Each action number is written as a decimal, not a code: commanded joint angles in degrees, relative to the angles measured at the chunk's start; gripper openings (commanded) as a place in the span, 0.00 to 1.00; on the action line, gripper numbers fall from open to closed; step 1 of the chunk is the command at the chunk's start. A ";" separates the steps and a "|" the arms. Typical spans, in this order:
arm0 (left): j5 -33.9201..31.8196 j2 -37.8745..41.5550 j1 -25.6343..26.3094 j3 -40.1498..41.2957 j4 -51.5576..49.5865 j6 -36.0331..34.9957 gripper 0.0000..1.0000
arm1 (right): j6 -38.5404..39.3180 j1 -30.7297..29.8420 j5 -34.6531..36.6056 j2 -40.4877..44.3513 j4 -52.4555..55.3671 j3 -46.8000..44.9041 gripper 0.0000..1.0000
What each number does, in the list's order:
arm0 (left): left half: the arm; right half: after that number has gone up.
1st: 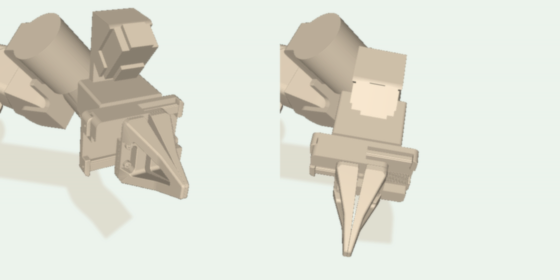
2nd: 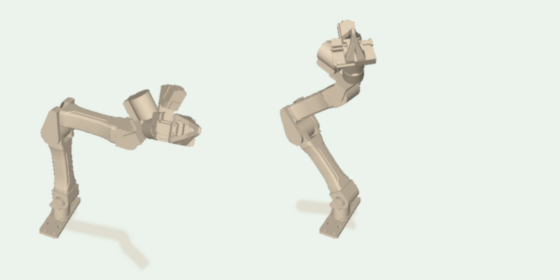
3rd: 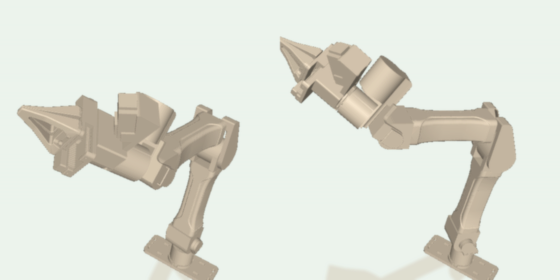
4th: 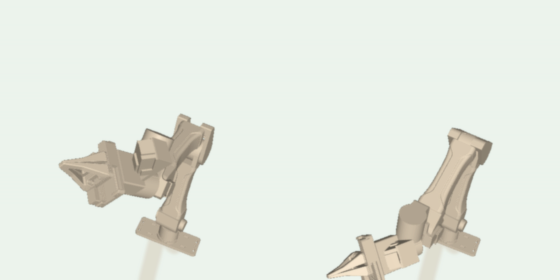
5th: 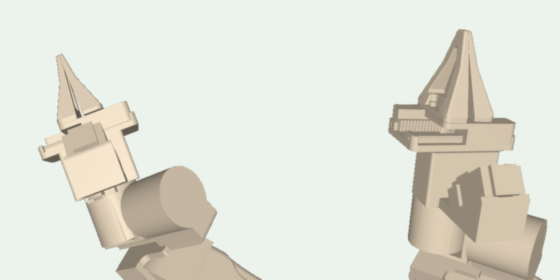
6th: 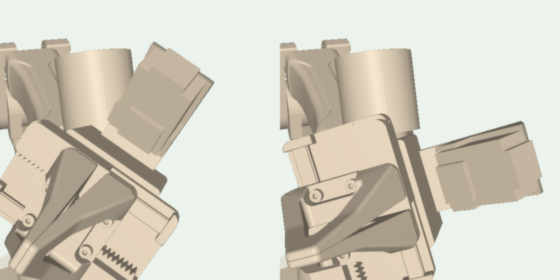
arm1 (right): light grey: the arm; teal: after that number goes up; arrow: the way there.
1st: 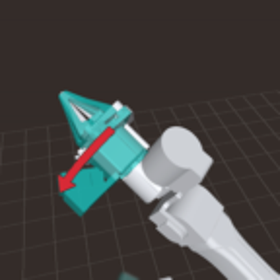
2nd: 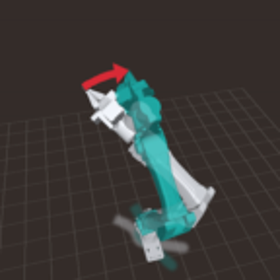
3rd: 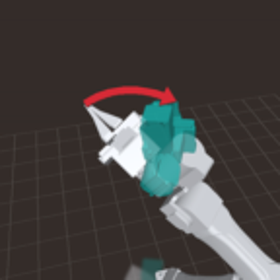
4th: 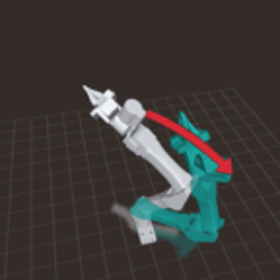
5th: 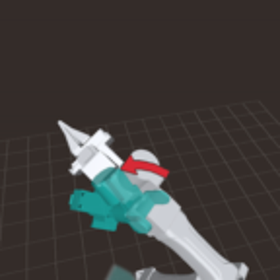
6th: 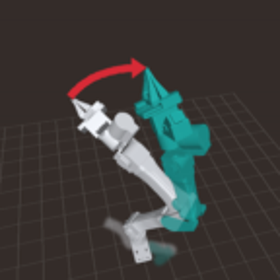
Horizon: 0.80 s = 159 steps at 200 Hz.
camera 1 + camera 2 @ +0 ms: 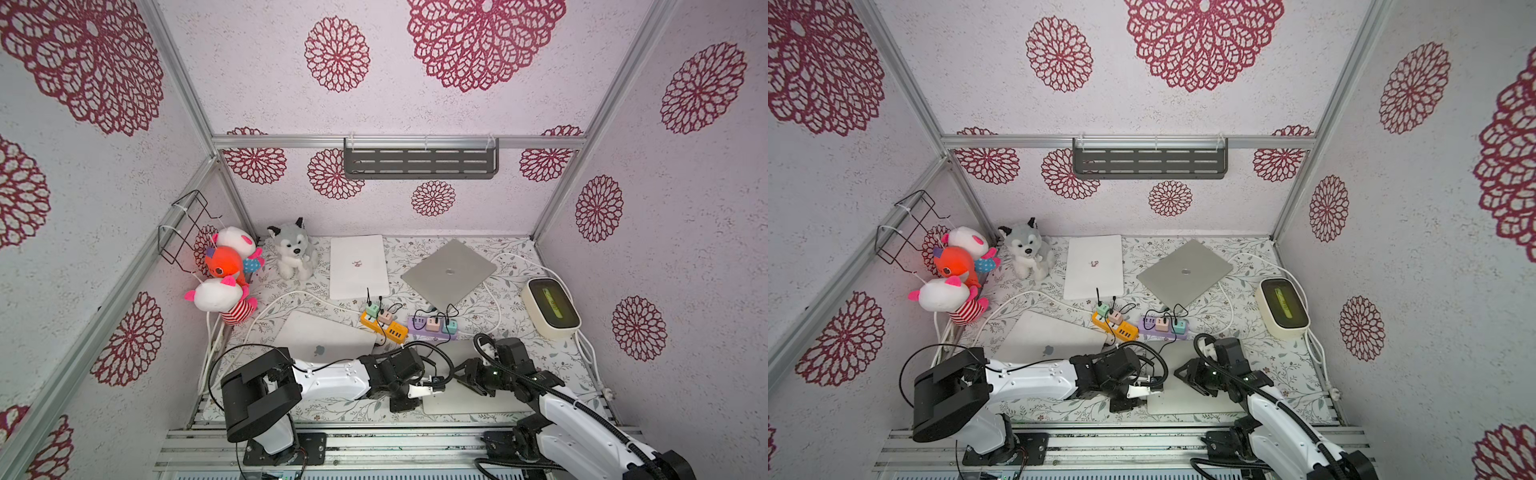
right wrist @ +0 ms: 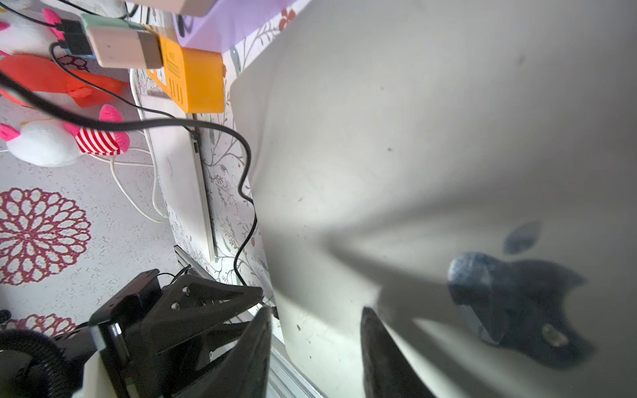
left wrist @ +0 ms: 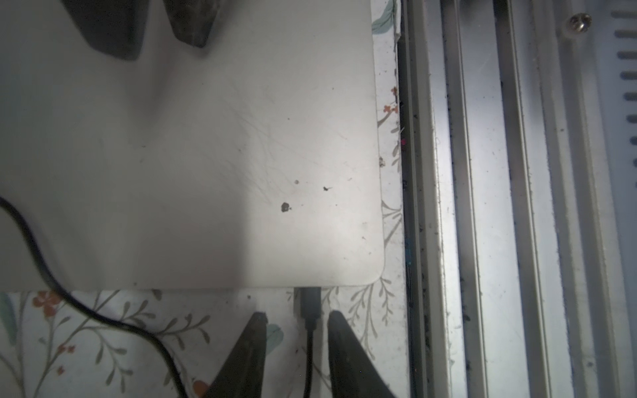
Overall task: Unplug the laptop charger
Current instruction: Remove the charging cable from the laptop.
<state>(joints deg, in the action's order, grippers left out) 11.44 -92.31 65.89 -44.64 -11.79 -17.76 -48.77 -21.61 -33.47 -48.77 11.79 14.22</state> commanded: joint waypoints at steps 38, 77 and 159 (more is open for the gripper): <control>1.47 -0.04 1.04 -1.05 -1.19 -0.80 0.33 | -0.79 -0.41 -1.07 -0.27 -0.72 -0.16 0.44; 1.70 -0.71 1.08 -1.67 -1.88 -0.79 0.32 | -0.66 -0.45 -1.07 -0.67 -0.81 -0.16 0.44; 2.70 -2.35 1.06 -3.32 -3.29 -1.15 0.30 | -0.53 -0.45 -1.41 -1.32 -1.25 -0.16 0.44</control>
<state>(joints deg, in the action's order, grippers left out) 12.95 -93.78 66.13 -46.52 -14.31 -17.80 -48.75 -21.76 -33.50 -49.98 11.35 14.22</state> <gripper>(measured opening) 0.302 0.438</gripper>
